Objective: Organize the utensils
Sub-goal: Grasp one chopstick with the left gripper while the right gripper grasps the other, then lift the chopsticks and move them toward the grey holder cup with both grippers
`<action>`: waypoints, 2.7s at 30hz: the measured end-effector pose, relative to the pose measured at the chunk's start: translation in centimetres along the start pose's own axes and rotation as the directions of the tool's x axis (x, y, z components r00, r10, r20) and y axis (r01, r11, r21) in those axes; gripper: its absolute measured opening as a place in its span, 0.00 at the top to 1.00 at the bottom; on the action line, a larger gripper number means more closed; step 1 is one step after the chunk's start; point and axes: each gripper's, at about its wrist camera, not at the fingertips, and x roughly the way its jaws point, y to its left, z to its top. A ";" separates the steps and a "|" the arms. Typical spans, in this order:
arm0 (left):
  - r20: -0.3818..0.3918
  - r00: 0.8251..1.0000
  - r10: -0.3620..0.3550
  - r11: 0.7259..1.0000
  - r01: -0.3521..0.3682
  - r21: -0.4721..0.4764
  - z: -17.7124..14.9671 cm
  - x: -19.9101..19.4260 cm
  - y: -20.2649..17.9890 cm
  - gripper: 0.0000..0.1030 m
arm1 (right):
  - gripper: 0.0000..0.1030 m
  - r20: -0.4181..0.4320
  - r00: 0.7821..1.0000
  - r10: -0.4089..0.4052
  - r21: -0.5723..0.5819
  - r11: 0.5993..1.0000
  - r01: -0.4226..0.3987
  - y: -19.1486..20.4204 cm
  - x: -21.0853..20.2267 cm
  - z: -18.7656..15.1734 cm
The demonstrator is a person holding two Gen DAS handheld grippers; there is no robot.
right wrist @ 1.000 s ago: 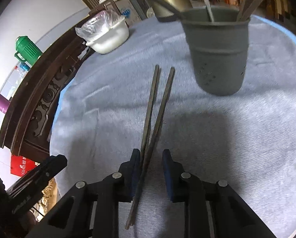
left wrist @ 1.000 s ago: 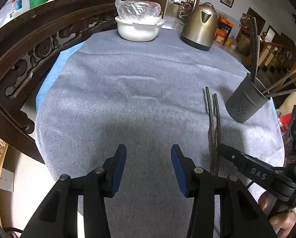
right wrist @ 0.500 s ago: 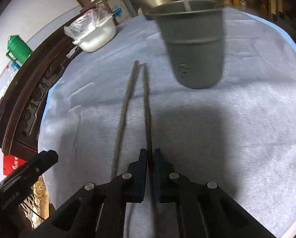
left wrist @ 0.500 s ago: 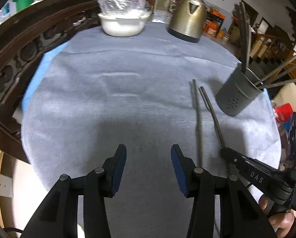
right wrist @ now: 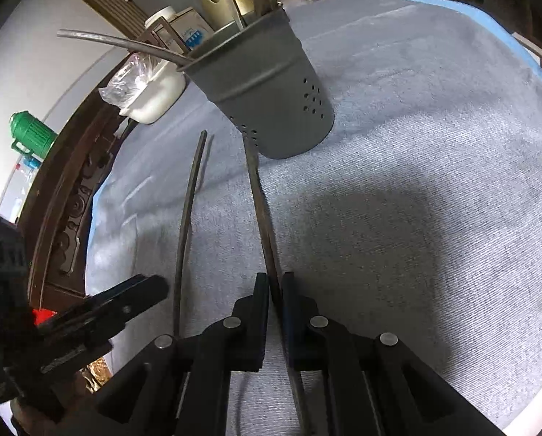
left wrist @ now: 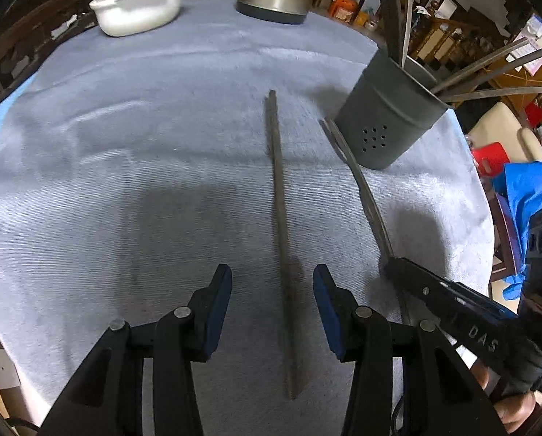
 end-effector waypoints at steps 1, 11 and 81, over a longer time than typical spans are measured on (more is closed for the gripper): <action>-0.002 1.000 -0.005 1.000 0.005 0.002 0.1 0.2 -0.1 0.61 | 0.92 0.002 1.000 -0.002 -0.006 1.000 0.002 0.1 0.0 0.0; 0.027 0.999 -0.018 0.999 0.019 -0.027 0.3 0.8 0.9 0.94 | 0.92 -0.006 1.000 0.014 0.003 1.000 -0.014 0.1 0.3 0.0; -0.019 1.000 0.000 0.989 -0.003 -0.148 6.4 2.1 6.4 0.93 | 0.92 -0.111 0.976 -0.188 -0.219 0.962 0.160 6.4 5.5 5.9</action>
